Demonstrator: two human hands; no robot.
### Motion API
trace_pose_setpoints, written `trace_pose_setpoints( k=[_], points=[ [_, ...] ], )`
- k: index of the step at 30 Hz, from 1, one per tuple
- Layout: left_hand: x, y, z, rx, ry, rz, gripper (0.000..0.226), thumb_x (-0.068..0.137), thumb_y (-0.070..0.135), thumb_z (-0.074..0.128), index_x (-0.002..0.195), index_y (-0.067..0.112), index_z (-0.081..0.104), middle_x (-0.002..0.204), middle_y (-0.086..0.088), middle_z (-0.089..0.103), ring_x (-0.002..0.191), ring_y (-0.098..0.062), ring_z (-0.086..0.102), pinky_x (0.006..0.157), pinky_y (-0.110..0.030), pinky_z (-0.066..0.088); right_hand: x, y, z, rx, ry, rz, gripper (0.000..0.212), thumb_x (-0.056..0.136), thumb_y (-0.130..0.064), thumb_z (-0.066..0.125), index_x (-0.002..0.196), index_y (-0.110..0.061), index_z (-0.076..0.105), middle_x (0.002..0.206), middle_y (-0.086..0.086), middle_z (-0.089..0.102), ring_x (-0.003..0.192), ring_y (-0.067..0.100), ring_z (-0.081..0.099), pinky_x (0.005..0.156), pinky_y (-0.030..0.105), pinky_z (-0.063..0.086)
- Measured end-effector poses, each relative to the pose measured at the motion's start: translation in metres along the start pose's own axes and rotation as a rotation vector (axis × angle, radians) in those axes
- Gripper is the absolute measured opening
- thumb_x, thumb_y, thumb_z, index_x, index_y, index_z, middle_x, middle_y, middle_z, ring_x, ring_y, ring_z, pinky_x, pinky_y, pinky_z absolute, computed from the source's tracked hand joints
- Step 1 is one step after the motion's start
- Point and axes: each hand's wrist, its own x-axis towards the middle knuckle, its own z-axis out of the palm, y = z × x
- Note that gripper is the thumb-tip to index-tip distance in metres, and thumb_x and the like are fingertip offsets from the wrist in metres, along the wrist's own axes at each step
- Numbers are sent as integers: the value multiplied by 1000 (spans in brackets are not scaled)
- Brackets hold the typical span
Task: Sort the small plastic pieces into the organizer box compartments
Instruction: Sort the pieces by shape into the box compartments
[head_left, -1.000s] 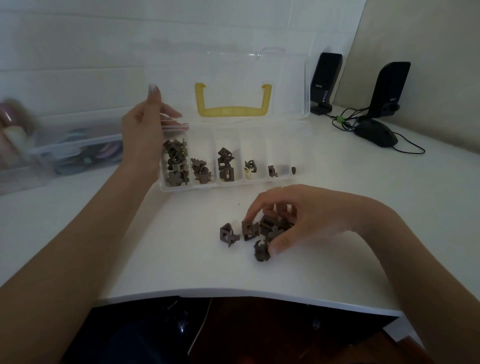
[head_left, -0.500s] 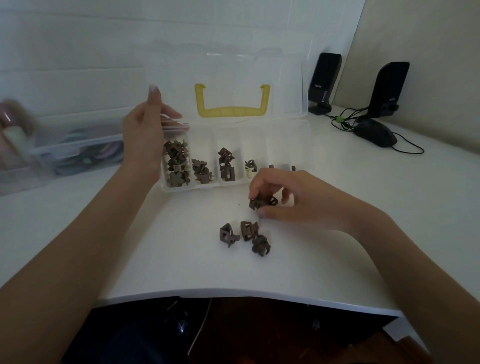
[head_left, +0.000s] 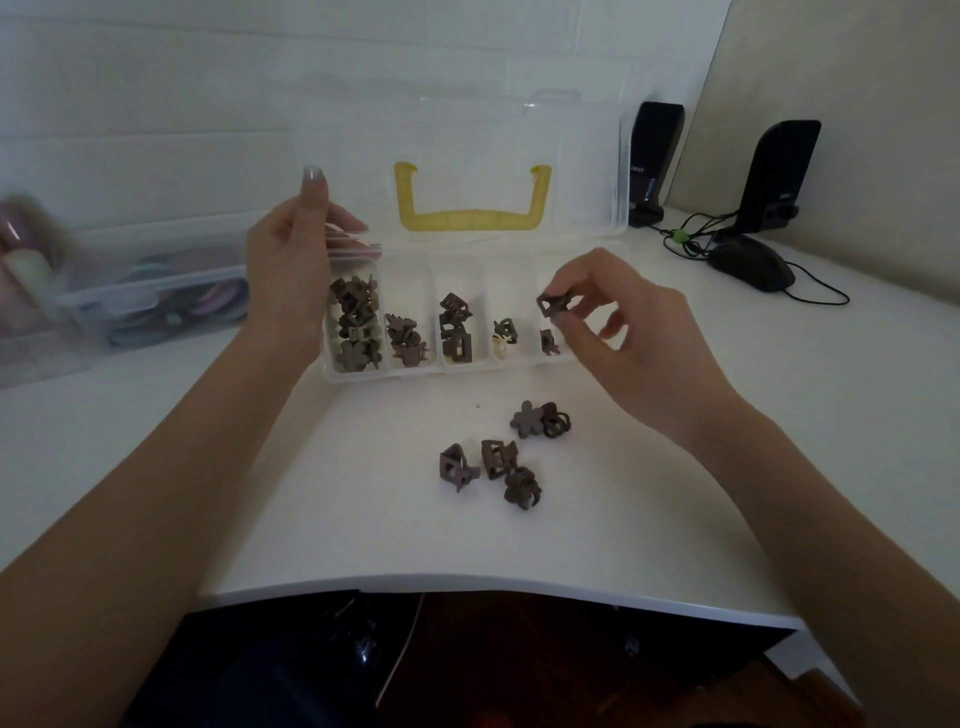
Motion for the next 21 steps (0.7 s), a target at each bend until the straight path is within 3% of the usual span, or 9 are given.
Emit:
trace_pose_setpoints(
  k=[9, 16, 21],
  points=[
    [-4, 6, 2, 36, -16, 15, 46, 100, 36, 40, 64, 14, 57, 45, 8, 62, 48, -3, 65, 52, -14, 49, 1, 6, 1, -116, 130, 65, 24, 87, -15, 60, 93, -32, 44, 95, -20, 60, 81, 9, 59, 67, 45, 52],
    [-15, 13, 6, 96, -13, 65, 45, 102, 30, 36, 65, 13, 54, 40, 14, 58, 43, 2, 59, 47, -7, 41, 2, 9, 3, -163, 96, 71, 18, 87, -11, 57, 88, -27, 48, 98, -15, 64, 79, 10, 57, 66, 42, 52],
    [-11, 12, 4, 53, -7, 39, 45, 102, 32, 38, 64, 13, 55, 42, 11, 60, 43, 0, 60, 47, -10, 43, 1, 4, 2, -120, 152, 44, 19, 87, -11, 56, 88, -29, 48, 98, -13, 64, 80, 8, 57, 67, 38, 51]
  ],
)
